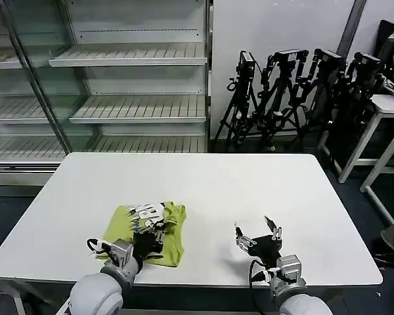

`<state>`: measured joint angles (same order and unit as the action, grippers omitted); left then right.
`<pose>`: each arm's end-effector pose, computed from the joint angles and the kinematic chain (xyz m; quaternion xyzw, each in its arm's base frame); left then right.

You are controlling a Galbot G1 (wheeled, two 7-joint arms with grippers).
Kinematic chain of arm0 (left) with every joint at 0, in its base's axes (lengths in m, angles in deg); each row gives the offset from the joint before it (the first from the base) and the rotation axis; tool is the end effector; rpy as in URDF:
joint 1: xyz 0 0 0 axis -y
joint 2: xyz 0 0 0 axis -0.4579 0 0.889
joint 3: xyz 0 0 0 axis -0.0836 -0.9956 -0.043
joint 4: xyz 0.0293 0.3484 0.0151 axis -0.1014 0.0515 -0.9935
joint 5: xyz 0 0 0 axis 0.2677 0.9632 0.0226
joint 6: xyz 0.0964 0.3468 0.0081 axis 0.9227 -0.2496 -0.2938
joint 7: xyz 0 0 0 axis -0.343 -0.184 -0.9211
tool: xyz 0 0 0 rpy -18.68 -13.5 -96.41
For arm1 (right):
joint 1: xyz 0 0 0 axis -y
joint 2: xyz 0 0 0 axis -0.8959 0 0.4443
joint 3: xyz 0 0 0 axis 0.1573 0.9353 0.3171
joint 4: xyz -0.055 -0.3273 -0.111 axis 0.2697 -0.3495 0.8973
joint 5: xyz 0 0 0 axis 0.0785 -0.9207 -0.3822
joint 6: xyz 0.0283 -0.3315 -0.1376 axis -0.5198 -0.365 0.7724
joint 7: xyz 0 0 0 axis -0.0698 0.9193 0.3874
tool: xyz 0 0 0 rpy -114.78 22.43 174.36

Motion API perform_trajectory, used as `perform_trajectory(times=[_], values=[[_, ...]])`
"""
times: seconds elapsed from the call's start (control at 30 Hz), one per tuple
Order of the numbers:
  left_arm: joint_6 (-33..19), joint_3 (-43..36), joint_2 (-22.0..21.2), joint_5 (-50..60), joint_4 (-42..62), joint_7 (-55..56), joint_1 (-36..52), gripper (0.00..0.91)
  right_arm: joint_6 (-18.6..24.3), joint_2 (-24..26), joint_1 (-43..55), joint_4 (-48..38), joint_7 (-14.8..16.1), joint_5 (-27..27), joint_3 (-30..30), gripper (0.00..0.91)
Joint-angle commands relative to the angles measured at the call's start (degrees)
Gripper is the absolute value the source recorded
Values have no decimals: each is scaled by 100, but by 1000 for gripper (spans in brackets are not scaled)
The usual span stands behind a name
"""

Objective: Fold and organize the clothes.

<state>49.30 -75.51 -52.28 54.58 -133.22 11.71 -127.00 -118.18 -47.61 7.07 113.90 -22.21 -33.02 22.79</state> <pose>0.2524 0.0015 -0.2307 -0.1971 -0.9602 -0.0819 0.1801 0.2125 0.0154 -0.2273 0.0885 -0.9863 0.0555 0.1279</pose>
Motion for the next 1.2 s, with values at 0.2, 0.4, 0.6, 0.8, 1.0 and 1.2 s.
perform_trajectory(times=[0.2,0.4,0.6,0.8,1.0,1.2], values=[[-237,955,204,-678,-657,270,-167,907,3,-10,62,-55,10,2,35,907],[-99,1884,292,-1442,-85,780,-544,907,22,-34,151,-98,14,1,132,907],[-119,2104,124,-1484,667,653,-676,907,24,-16,156,-79,15,2,160,907],[-169,2096,-33,-1476,1071,364,-627,907,30,24,110,-44,15,9,111,907],[-388,2104,-76,-1430,1463,99,-521,907,30,9,98,-46,14,10,88,907],[-358,2073,-158,-1528,1495,-51,-566,464,33,-3,95,-60,14,8,85,907]])
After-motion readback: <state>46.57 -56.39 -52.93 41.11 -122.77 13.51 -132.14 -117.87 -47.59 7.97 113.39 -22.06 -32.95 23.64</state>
